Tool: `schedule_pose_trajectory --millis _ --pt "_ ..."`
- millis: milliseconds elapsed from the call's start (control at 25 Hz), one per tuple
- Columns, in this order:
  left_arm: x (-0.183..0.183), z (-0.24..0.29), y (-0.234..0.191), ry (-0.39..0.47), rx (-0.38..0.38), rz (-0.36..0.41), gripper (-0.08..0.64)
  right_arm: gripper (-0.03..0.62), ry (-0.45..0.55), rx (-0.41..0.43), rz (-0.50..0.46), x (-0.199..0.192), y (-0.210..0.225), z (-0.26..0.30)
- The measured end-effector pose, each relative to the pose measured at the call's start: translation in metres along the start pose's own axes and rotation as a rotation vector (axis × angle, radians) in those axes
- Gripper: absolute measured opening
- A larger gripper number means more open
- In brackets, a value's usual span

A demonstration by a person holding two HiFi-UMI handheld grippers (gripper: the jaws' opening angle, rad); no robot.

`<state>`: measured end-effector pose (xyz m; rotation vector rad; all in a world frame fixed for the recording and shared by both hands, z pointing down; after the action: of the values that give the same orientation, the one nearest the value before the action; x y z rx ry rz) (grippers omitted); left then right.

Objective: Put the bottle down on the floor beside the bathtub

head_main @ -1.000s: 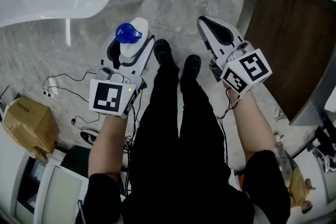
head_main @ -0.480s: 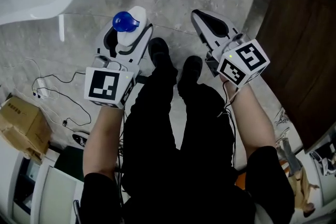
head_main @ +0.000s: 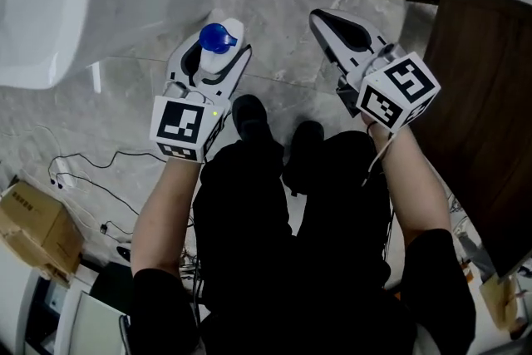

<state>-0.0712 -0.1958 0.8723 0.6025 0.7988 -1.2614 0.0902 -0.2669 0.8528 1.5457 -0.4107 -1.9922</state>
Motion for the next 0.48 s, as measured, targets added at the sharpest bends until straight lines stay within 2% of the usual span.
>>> schedule_pose_trajectory --millis 160,360,480 --pt "-0.02 0.04 -0.003 0.005 -0.028 0.041 0.275 0.028 0.006 0.03 -0.033 -0.005 0.03 0.016" --pt "-0.049 0.083 -0.008 0.006 -0.048 0.063 0.275 0.029 0.058 0.012 -0.081 -0.009 0.066 0.022" --pt "-0.06 0.107 -0.008 -0.006 -0.064 0.081 0.275 0.029 0.029 0.015 -0.119 -0.01 0.074 0.019"
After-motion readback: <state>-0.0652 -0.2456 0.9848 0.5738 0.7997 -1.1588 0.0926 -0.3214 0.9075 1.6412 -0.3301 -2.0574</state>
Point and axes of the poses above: the fingertips, and each gripper's own axes: z forward along the fingers, y to its right, x out of its top, the point moved 4 cm from there along -z, backward along the fingers, and after that the axes turned 15 degrees about x, right-handed, at the moved point
